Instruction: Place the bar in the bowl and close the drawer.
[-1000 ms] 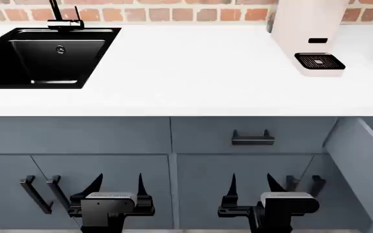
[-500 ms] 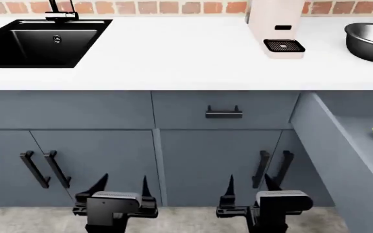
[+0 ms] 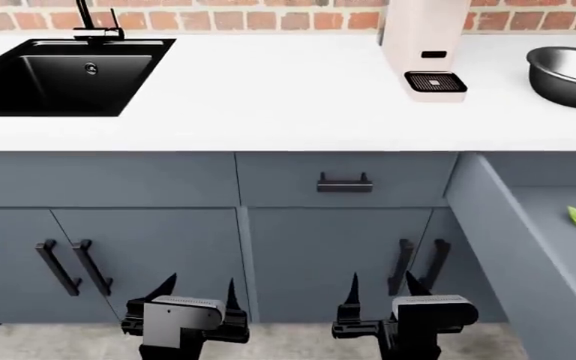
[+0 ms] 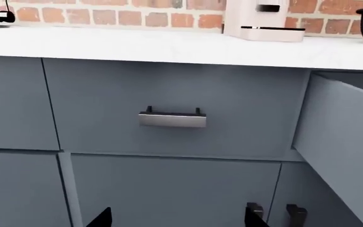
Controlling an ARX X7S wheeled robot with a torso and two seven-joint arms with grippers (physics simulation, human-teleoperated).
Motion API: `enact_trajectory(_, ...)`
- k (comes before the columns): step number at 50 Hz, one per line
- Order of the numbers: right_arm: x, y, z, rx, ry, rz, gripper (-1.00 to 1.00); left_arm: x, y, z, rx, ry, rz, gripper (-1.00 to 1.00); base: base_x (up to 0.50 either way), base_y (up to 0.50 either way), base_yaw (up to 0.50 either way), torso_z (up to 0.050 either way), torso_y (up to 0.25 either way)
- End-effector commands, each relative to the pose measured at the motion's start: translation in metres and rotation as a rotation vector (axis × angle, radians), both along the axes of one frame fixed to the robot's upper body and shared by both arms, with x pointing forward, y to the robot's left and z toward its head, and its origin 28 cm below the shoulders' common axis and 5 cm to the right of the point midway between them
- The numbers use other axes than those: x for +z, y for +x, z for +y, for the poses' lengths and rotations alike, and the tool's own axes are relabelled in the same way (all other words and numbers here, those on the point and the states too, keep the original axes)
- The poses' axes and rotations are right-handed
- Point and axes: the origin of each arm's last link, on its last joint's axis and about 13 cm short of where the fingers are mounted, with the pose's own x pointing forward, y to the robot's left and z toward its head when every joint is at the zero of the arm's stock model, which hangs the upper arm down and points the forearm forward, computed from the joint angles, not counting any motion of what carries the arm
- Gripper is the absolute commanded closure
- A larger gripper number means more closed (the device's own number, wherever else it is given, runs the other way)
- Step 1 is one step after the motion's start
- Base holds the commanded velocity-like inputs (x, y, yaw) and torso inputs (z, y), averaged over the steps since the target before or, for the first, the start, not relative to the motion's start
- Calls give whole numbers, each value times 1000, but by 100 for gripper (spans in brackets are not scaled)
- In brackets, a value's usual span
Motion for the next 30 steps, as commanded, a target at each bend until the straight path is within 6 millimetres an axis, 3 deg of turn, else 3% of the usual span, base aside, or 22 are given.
enact_trajectory(1,6,-3,0,0,12,-15,-100,3,0,1,8,-6,5,-100,0,0,0,50,21)
enact_trajectory(5,15,-3,-1,6,5,-29,-100,7,1,2,12,-2,7,-100,0,0,0,50,20)
enact_trajectory(8,35,-4,-2,32,-14,-63,-100,22,3,4,-3,14,-8,-100,0,0,0,50,21)
enact_trajectory(14,105,-10,-5,139,-42,-145,-100,82,5,7,-94,61,-50,-100,0,0,0,50,20)
enact_trajectory(16,194,-7,-14,186,-52,-408,-100,174,13,9,-218,75,-295,-100,0,0,0,50,21)
enact_trajectory(18,230,-9,-20,195,-77,-425,-100,213,14,10,-267,102,-300,-100,0,0,0,50,21)
enact_trajectory(21,242,-8,-27,172,-117,-259,-100,231,15,16,-278,151,-126,-100,0,0,0,50,21)
enact_trajectory(30,276,-2,-37,144,-136,-293,-100,266,19,20,-295,177,-144,-100,0,0,0,50,21)
